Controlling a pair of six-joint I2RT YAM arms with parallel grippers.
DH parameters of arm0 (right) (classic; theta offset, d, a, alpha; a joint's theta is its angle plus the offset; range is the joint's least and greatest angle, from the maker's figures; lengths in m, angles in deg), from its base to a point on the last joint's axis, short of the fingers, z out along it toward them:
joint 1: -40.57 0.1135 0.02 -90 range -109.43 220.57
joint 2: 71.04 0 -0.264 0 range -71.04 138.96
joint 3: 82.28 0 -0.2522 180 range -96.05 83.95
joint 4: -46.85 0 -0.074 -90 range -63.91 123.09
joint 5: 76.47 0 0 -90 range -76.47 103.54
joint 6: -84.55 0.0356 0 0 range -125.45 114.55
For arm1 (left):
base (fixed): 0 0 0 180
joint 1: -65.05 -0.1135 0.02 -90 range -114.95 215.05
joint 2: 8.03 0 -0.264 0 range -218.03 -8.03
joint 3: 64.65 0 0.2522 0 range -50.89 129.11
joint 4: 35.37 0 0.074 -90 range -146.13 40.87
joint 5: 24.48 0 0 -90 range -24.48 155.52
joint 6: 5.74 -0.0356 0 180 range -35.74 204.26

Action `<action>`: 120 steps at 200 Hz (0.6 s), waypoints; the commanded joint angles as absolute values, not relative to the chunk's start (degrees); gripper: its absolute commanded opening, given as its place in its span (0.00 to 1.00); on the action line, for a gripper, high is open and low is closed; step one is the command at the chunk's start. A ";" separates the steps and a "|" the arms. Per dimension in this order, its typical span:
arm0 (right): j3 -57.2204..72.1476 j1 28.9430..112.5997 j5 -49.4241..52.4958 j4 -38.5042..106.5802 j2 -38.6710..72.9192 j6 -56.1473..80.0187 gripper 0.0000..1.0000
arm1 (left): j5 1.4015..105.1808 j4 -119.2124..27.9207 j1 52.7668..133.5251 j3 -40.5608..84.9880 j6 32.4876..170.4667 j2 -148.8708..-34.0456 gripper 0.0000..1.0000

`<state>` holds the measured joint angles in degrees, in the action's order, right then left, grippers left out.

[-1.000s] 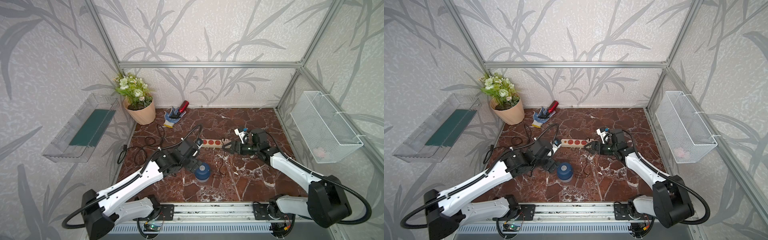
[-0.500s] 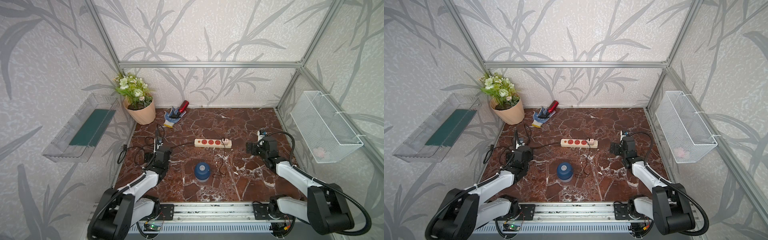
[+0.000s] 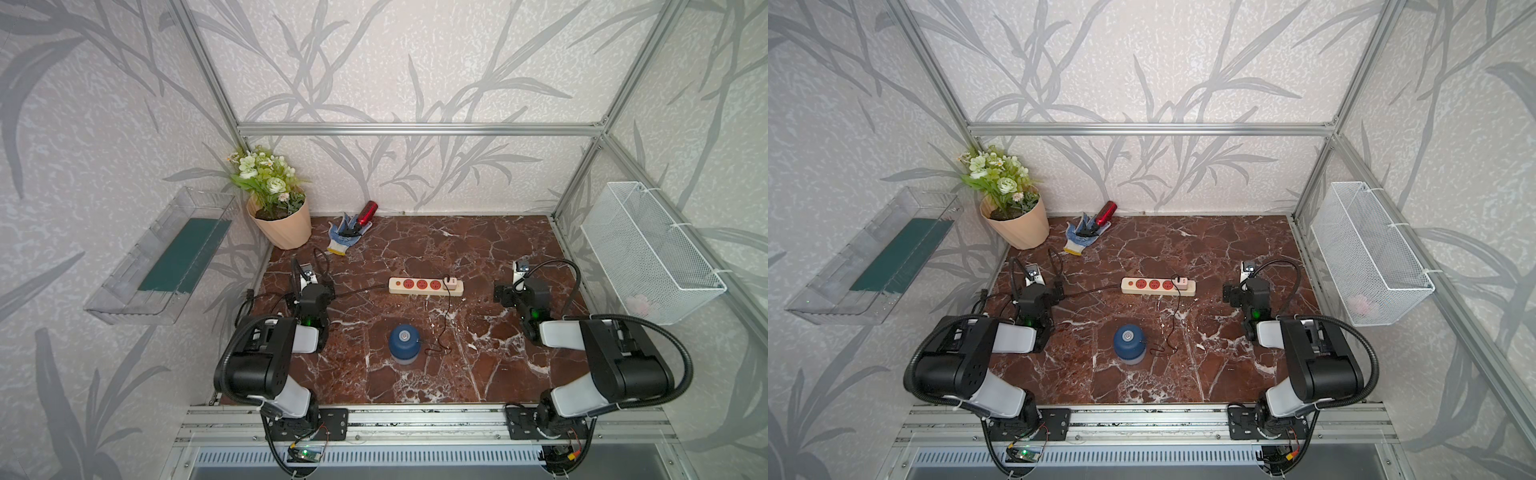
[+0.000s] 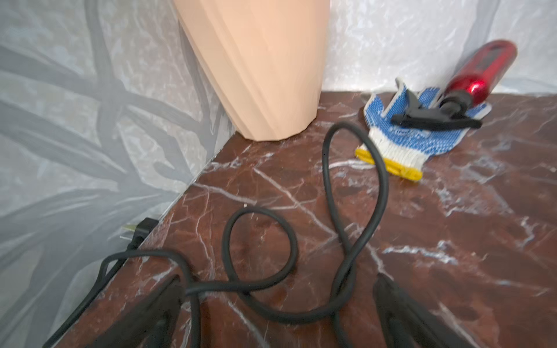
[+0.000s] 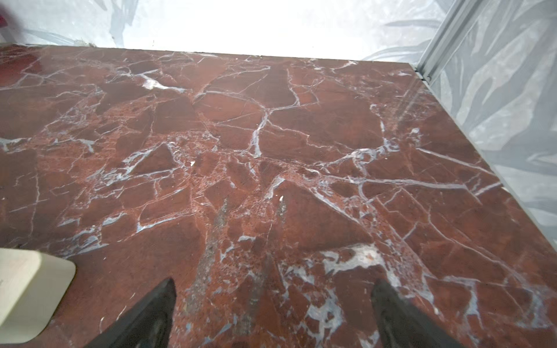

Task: Charge the cordless meat grinders
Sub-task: Reset both arms

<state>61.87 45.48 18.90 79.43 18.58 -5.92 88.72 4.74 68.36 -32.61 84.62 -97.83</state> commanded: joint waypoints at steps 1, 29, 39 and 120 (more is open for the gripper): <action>62.58 45.39 17.23 86.40 18.36 -7.78 0.99 | 85.50 2.79 68.59 -29.87 85.86 -95.62 0.99; 61.79 45.40 17.20 83.77 17.43 -7.82 0.99 | 88.99 15.07 70.22 -33.33 84.07 -98.84 0.99; 61.86 45.40 17.09 84.11 17.55 -7.91 0.99 | 88.81 17.09 70.26 -33.90 83.58 -99.28 0.99; 61.70 45.49 17.05 83.01 17.20 -8.09 0.99 | 87.52 12.30 69.44 -31.88 84.35 -98.97 0.99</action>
